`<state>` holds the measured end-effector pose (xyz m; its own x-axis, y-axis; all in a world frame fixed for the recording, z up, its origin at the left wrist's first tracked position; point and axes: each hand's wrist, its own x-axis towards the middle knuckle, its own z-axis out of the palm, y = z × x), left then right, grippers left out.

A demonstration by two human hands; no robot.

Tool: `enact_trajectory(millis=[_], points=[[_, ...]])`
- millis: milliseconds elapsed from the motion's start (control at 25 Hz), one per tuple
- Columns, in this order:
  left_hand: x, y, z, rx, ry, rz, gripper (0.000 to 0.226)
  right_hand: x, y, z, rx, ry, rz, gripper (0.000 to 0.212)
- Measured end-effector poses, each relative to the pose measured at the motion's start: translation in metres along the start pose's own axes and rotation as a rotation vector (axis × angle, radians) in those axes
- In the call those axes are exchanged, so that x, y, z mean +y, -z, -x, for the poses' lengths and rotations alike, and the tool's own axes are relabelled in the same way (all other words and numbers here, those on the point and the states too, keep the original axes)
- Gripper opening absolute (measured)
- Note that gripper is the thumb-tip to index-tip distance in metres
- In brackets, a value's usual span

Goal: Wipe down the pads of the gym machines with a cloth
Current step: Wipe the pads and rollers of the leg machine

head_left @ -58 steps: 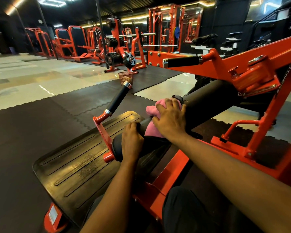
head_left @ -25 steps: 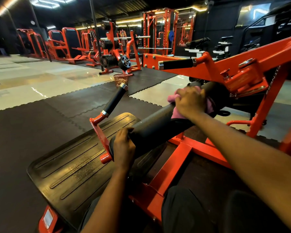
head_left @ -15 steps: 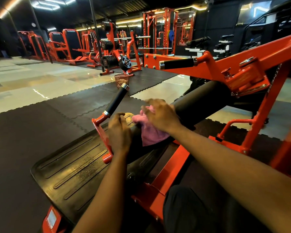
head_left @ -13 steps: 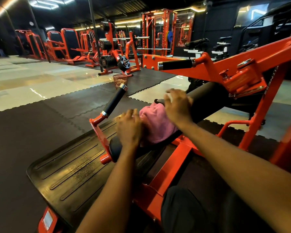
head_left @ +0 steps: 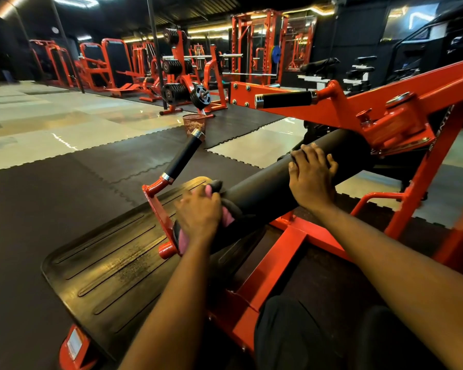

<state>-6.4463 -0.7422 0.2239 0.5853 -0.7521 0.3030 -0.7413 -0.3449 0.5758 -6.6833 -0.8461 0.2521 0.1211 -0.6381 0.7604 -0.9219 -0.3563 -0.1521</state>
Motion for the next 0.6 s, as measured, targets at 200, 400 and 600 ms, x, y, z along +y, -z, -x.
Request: enact_trajectory(millis=[200, 400, 600], points=[[-0.045, 0.012, 0.01, 0.081, 0.044, 0.047, 0.043, -0.004, -0.003, 0.002, 0.022, -0.024, 0.01, 0.035], [0.026, 0.006, 0.004, 0.003, 0.032, 0.053, 0.037, 0.009, -0.003, 0.022, 0.075, 0.006, -0.01, 0.042], [0.028, -0.001, 0.017, 0.017, -0.165, 0.094, 0.04, 0.019, -0.008, 0.041, 0.135, 0.003, -0.055, 0.044]])
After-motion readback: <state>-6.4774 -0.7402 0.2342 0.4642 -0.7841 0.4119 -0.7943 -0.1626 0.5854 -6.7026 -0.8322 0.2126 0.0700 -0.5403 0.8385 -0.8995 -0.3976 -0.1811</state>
